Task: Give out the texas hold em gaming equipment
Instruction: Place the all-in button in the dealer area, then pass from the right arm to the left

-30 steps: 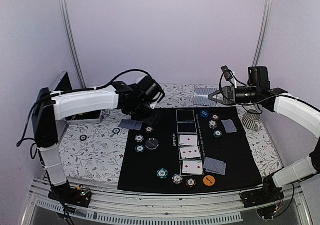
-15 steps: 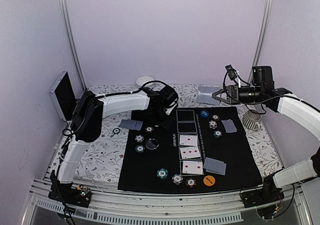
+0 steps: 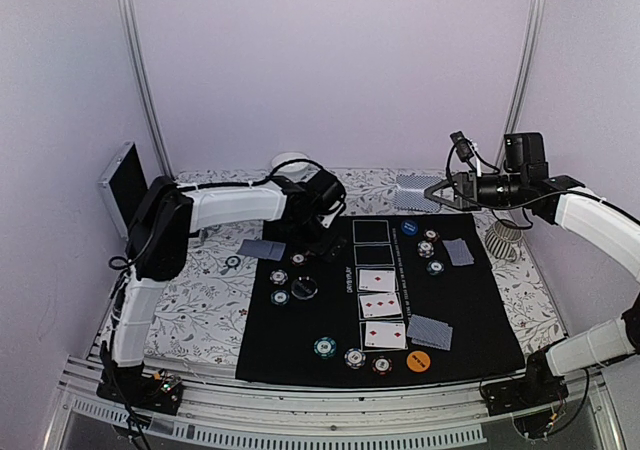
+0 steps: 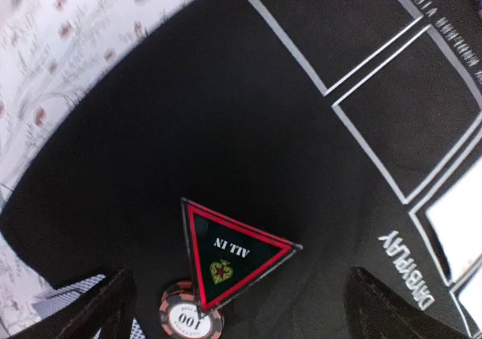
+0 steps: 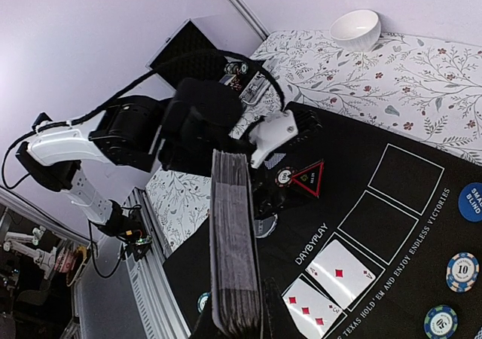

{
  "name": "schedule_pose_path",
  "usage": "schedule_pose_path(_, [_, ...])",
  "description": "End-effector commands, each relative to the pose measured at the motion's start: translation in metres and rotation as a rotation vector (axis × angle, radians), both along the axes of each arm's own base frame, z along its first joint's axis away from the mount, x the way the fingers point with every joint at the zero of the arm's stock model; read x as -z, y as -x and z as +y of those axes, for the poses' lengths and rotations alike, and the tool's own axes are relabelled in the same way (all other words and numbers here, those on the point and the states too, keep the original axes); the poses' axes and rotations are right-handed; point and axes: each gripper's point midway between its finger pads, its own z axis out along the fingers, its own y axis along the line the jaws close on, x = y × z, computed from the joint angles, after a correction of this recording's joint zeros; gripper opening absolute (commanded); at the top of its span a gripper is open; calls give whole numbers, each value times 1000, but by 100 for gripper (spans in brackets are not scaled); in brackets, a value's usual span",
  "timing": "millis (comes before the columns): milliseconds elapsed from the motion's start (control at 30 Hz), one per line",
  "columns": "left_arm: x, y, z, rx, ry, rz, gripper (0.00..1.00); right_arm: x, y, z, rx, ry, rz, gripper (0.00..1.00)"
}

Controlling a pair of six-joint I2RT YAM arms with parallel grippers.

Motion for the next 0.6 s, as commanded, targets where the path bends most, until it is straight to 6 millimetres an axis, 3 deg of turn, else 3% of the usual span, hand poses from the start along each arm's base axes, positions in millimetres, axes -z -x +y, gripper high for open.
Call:
schedule_pose_path(0, [-133, 7, -36, 163, 226, -373, 98, -25, 7, 2, -41, -35, -55, 2])
schedule_pose_path(33, [-169, 18, -38, 206, 282, -484, 98, -26, 9, 3, -57, -41, -54, 2])
schedule_pose_path(67, [-174, 36, -35, 261, 296, -551, 98, -26, 11, 4, -75, -49, -53, 2])
schedule_pose_path(133, [-212, 72, -33, 374, 383, -736, 98, -27, 17, 10, -113, -66, -40, 2])
schedule_pose_path(267, [-271, 172, -13, 673, 612, -1102, 98, -30, 38, 36, -219, -79, -36, 2])
schedule_pose_path(333, [-272, 198, -2, 739, 651, -1147, 98, -34, 54, 54, -308, -96, -31, 2])
schedule_pose_path(433, [-271, 211, -3, 780, 622, -1095, 98, -41, 79, 80, -441, -131, -29, 2])
schedule_pose_path(567, [-276, 231, 0, 803, 567, -1166, 98, -51, 107, 109, -573, -194, 15, 2])
